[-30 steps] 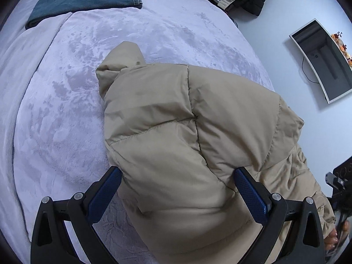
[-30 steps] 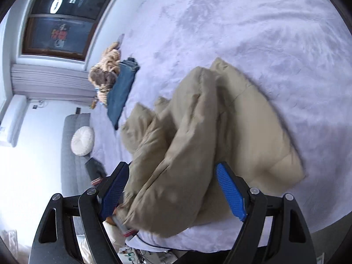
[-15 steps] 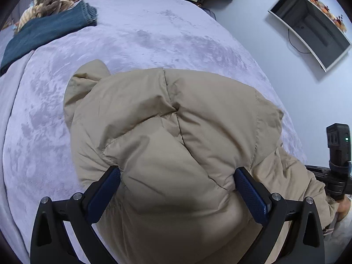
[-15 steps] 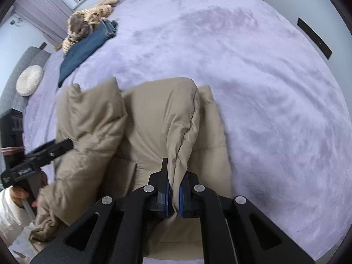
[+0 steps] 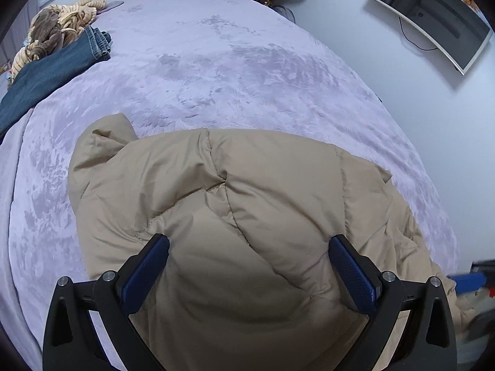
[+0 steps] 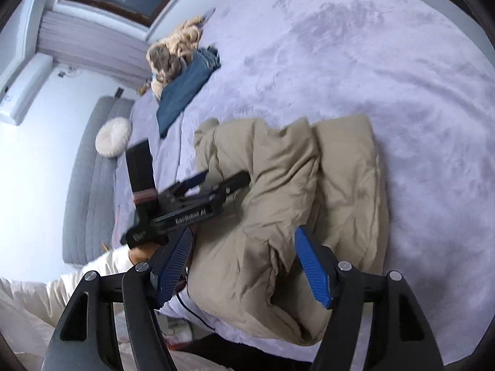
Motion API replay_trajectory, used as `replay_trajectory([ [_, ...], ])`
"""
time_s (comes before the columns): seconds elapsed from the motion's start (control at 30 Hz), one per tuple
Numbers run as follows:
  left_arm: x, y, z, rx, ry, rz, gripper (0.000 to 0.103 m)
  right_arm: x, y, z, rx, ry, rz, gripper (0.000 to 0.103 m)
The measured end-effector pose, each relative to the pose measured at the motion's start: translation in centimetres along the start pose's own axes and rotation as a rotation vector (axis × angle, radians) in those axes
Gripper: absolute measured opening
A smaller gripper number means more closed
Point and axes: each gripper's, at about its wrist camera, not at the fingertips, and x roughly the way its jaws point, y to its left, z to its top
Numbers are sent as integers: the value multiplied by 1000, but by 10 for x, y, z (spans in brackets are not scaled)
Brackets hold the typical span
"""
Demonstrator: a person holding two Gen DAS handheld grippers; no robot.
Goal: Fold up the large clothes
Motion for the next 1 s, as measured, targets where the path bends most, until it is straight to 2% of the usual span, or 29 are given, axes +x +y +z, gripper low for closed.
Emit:
replay_trajectory([
  [0.03,0,-1,2,-4,-1,0,103,10,0,-5,-18,32,-52,51],
  [0.07,0,-1,4,-9,-5,-8,103,23,-4,-12,-34,64,-133,36],
  [0.1,-1,-2,7,-16,-11,-18,103,33,-9,-20,-40,90,-189,30],
  [0.2,2,-8,10,-16,-13,-25,103,47,-31,-43,33,103,-206,24],
  [0.37,14,-40,-4,53,1,8,103,62,-55,-79,64,84,-238,20],
  [0.5,24,-56,-12,108,-3,62,103,70,-63,-97,37,61,-252,20],
  [0.8,10,-49,-9,88,49,105,103,66,-71,-90,70,82,-221,21],
  [1.0,-21,-31,-18,7,61,157,103,65,-76,-80,65,112,-222,23],
])
